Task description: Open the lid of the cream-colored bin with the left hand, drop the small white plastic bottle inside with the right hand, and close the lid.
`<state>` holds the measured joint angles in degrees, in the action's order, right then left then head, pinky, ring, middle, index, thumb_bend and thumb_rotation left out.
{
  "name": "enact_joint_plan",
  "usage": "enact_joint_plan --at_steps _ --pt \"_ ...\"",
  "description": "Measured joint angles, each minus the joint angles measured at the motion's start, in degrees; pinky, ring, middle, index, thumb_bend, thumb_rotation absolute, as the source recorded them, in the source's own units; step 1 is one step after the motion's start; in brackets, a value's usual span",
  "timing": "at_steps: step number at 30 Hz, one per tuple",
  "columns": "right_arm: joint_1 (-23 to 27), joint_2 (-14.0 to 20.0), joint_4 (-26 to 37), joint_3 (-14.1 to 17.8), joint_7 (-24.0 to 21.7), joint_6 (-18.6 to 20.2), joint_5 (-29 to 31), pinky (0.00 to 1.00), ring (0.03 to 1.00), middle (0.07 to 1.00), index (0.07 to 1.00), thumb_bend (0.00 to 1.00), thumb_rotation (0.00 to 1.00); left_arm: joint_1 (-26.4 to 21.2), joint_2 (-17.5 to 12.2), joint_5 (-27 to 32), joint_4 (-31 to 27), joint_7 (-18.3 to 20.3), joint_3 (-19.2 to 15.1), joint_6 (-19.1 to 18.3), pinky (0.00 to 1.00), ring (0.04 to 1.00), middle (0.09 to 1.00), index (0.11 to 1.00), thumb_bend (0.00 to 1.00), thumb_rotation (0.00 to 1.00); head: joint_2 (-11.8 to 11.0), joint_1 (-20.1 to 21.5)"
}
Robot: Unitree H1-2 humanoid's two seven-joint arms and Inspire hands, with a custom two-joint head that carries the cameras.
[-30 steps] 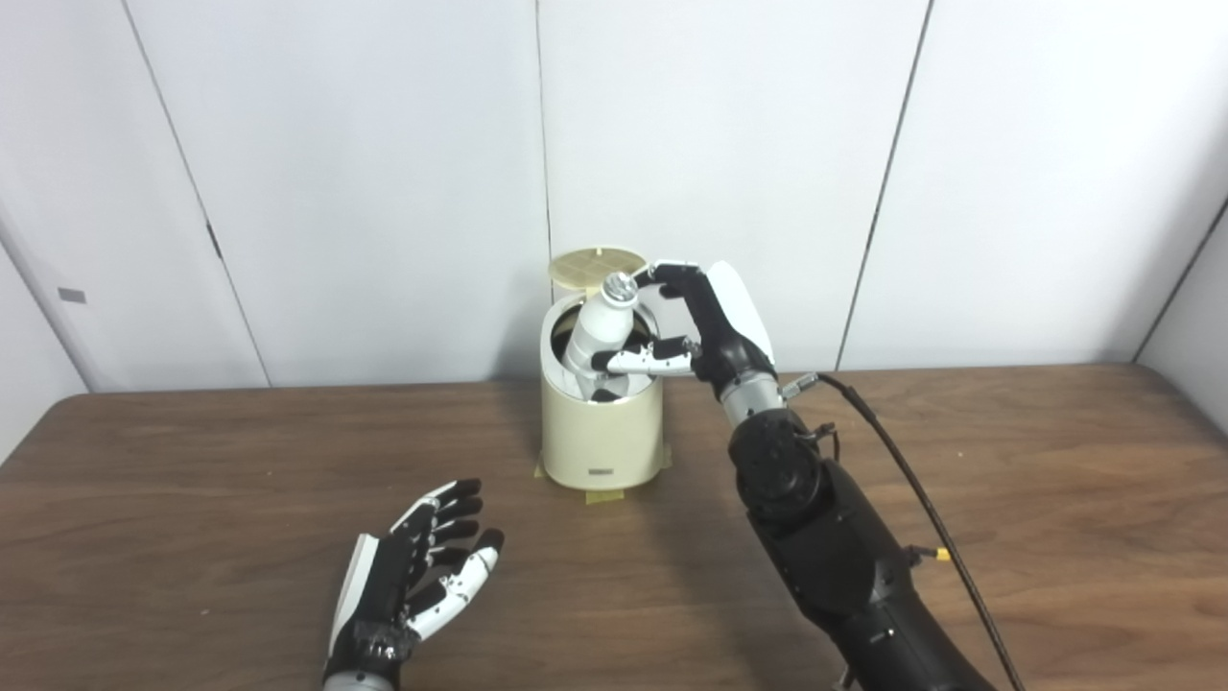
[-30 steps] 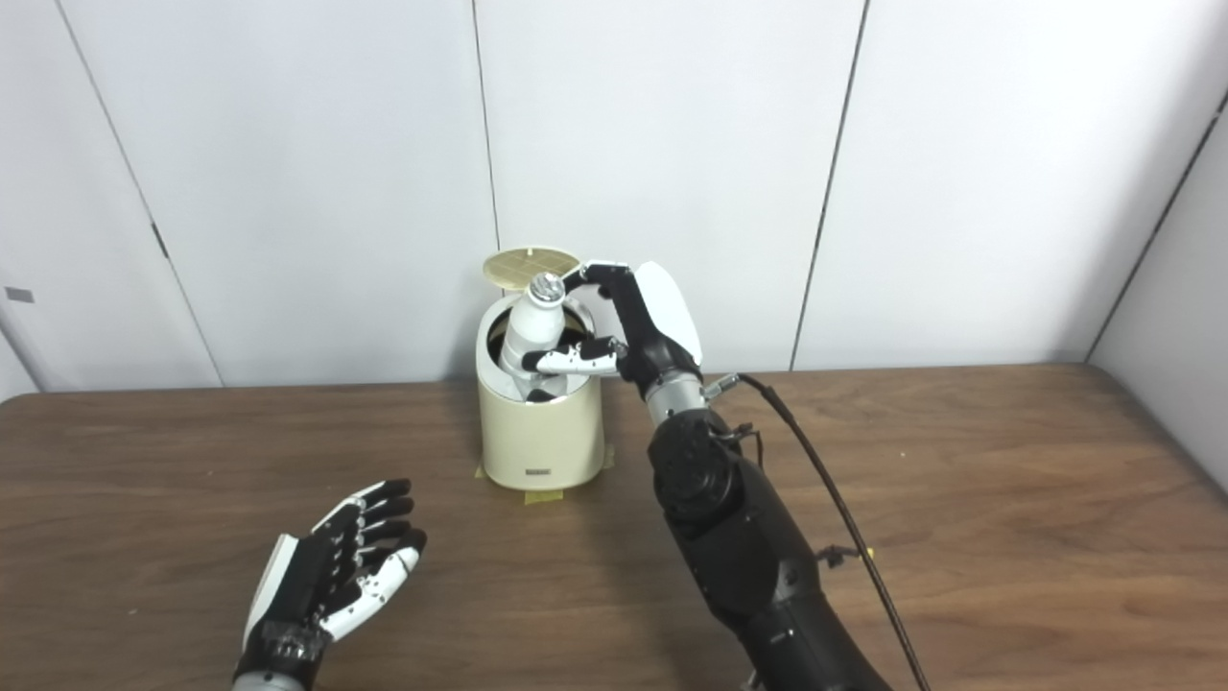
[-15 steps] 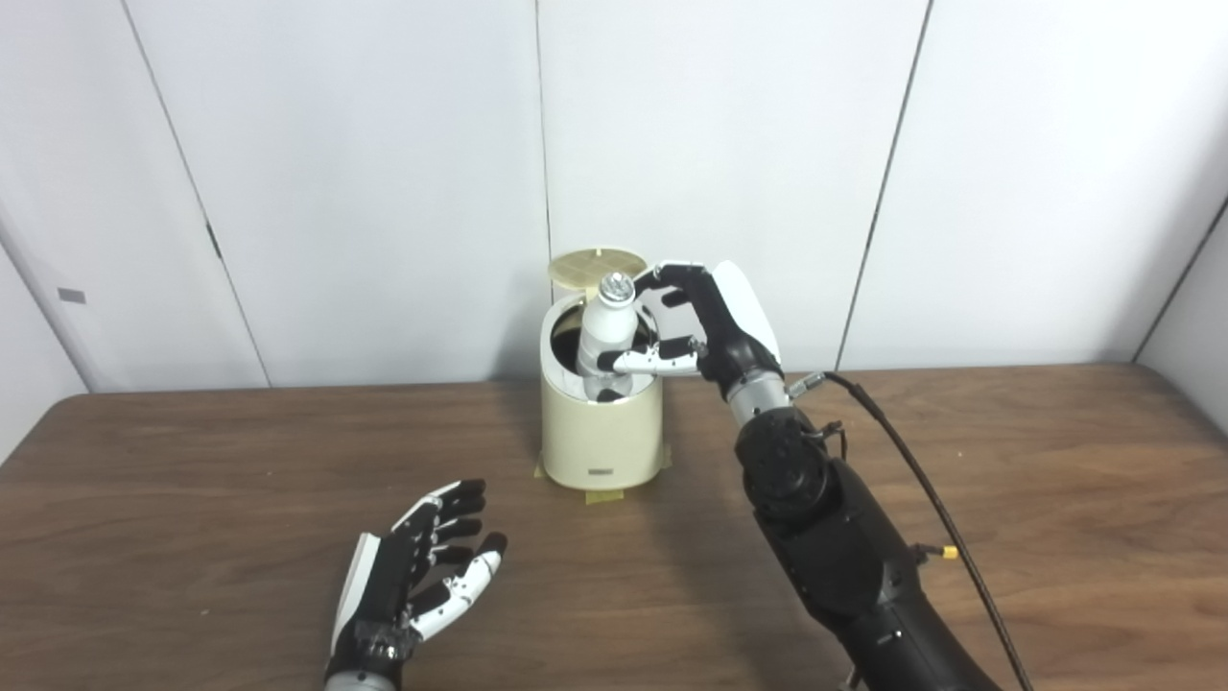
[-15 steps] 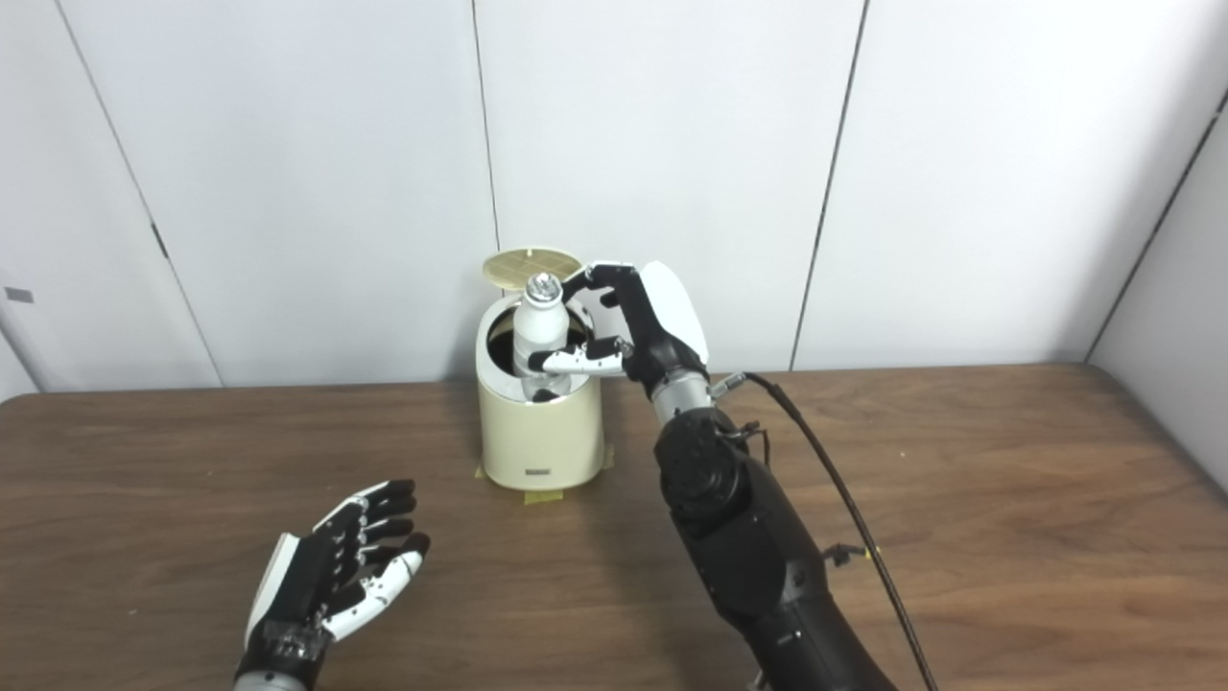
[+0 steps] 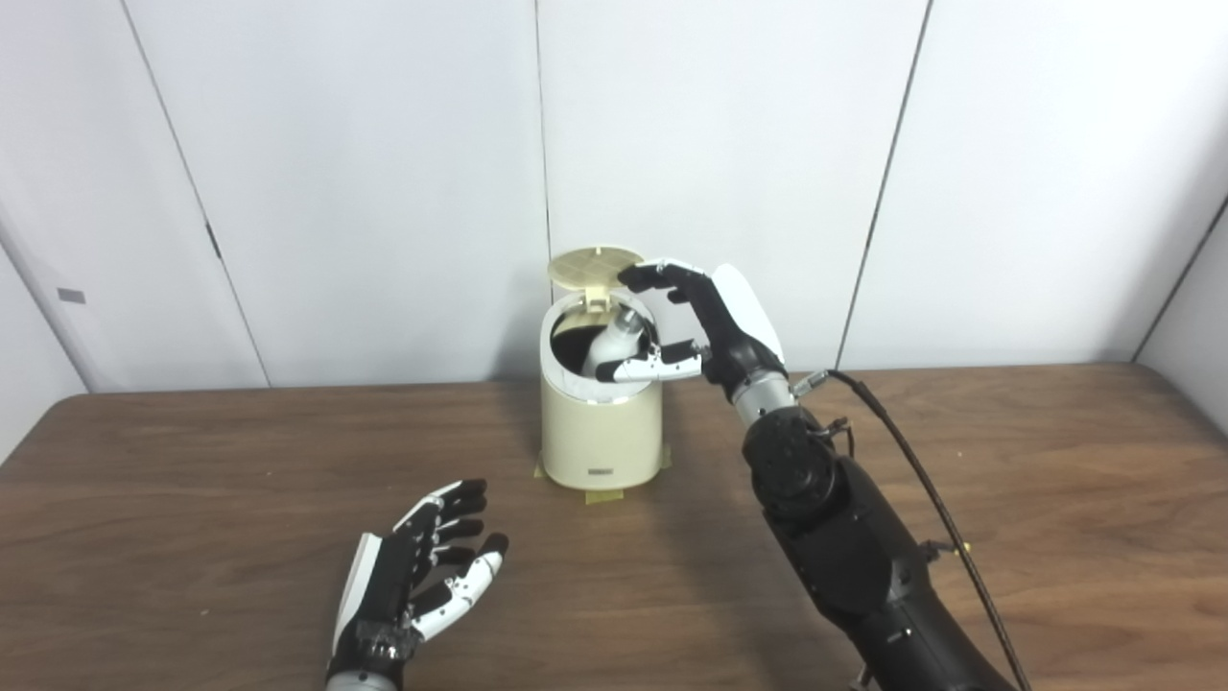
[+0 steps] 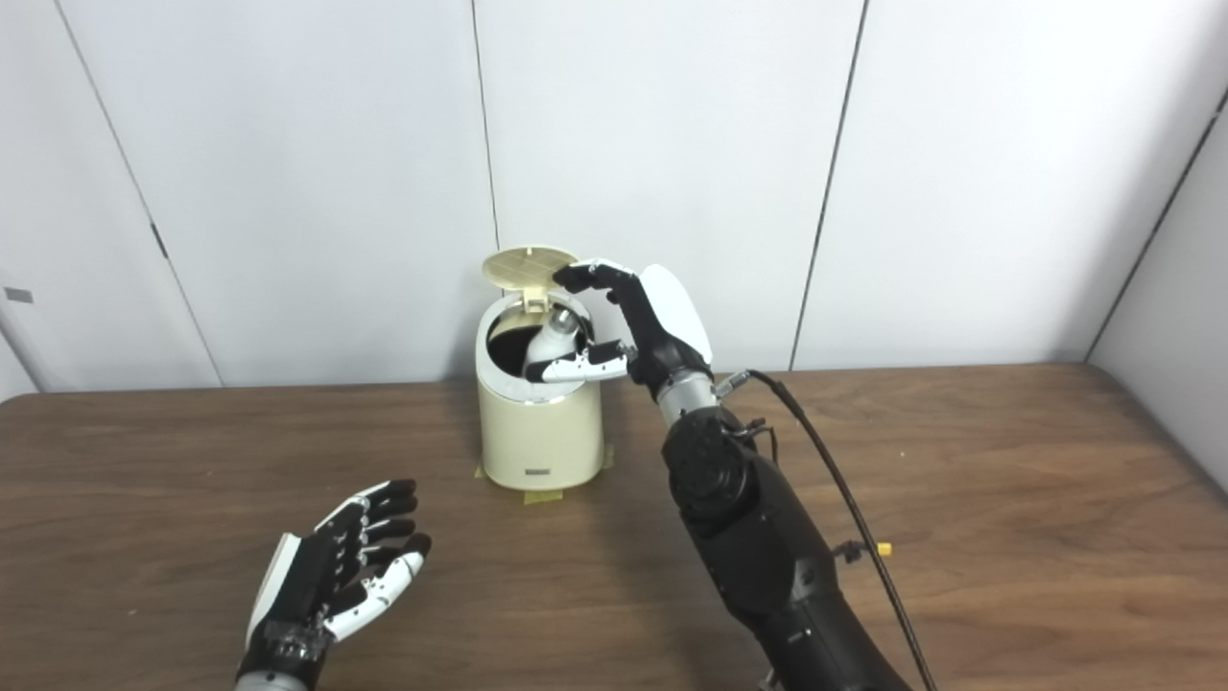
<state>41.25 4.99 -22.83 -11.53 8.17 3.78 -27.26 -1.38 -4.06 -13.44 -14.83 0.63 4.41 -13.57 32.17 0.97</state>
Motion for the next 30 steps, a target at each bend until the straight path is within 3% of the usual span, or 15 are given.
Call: enact_joint_plan --at_steps 4,6,7,8,9,11,20,30 --pt "0.0 0.0 0.3 0.02 -0.43 0.25 -0.3 0.76 0.803 0.776 0.736 0.94 0.22 0.0 0.01 0.0 0.0 0.0 0.0 0.0 0.7 0.778 0.814 0.824 0.42 0.19 0.0 0.0" --pt "-0.01 -0.08 0.35 0.19 -0.35 0.24 -0.27 0.67 0.74 0.724 0.689 0.91 0.16 0.0 0.02 0.07 0.0 0.0 -0.02 0.0 0.7 0.775 0.812 0.825 0.41 0.18 0.0 0.09" --pt "-0.08 -0.29 0.34 0.6 -0.04 0.03 0.09 0.59 0.659 0.65 0.62 0.88 0.09 0.0 0.01 0.08 0.0 0.0 -0.02 0.0 0.7 0.773 0.81 0.824 0.42 0.18 0.0 0.09" --pt "-0.23 -0.91 0.33 1.56 1.0 -0.33 0.8 0.52 0.591 0.584 0.545 0.71 0.05 0.0 0.01 0.07 0.0 0.0 -0.02 0.0 0.7 0.773 0.81 0.823 0.41 0.18 0.0 0.09" --pt "-0.44 -1.56 0.32 2.68 2.36 -0.84 1.29 0.46 0.523 0.542 0.51 0.62 0.02 0.0 0.01 0.07 0.0 0.0 -0.03 0.01 0.7 0.773 0.81 0.823 0.41 0.17 0.0 0.09" --pt "-0.95 -2.76 0.34 4.08 5.71 -2.24 1.63 0.39 0.452 0.501 0.49 0.54 0.0 0.0 0.03 0.1 0.0 0.0 -0.03 0.01 0.7 0.774 0.808 0.824 0.42 0.18 0.09 0.09" --pt "-2.11 -3.28 2.53 5.23 9.17 -2.44 1.01 0.37 0.437 0.482 0.486 0.52 0.0 -0.03 0.07 0.19 0.04 0.0 -0.08 0.07 0.7 0.777 0.814 0.829 0.42 0.2 -0.09 0.26" --pt "-6.15 -0.44 7.42 6.97 7.54 -2.56 3.73 0.38 0.43 0.473 0.512 0.52 0.0 -0.38 0.33 1.07 0.21 0.01 -0.61 0.42 0.72 0.787 0.815 0.826 0.4 0.19 -0.17 -0.26"
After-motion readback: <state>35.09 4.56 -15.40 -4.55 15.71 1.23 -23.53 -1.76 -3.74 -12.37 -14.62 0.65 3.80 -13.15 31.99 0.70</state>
